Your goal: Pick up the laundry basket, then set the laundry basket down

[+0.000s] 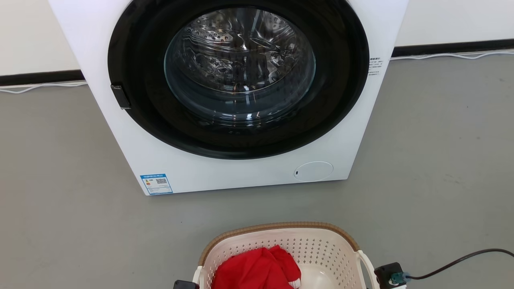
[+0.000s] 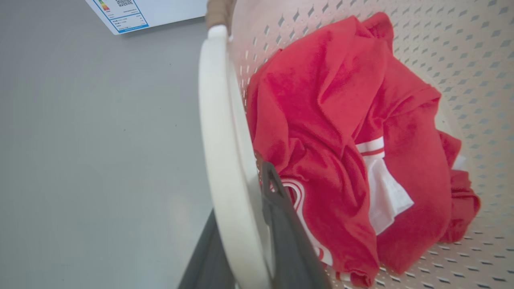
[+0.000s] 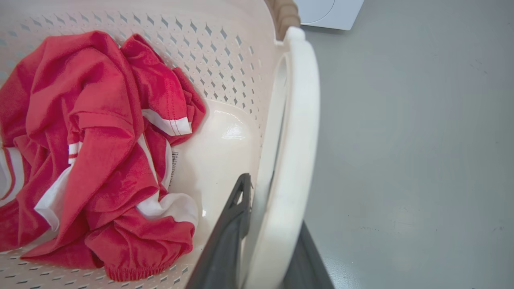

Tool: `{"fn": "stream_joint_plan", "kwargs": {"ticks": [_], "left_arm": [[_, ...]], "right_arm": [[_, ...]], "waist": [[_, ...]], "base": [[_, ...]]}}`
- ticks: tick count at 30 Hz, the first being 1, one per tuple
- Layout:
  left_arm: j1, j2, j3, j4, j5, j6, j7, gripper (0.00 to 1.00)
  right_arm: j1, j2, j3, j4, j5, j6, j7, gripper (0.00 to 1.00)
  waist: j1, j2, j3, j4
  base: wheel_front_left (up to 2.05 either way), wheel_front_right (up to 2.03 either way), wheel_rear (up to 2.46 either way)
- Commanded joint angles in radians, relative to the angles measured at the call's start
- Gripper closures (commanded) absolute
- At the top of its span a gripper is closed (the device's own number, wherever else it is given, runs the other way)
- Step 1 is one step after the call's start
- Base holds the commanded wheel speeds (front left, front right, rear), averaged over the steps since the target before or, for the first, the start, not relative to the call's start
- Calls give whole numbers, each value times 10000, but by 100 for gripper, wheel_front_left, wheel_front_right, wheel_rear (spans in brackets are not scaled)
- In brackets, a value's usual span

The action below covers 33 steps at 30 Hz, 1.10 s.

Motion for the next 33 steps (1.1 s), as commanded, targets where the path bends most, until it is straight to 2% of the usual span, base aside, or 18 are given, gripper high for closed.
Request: {"fn": "stream_joint_plan", "kwargs": {"ticks": [1, 33], "left_arm": [[-262, -134, -102, -239, 20, -112, -154, 100], [-709, -134, -1008, -57, -955, 17, -314, 100]], "right_arm": [[-109, 181, 320, -237, 19, 88, -66, 100], [-322, 181, 614, -174, 443, 88, -226, 100]], "waist": [[0, -1, 5, -5], [0, -1, 379, -30]], "base": [[0, 0, 0], [0, 0, 0]]}}
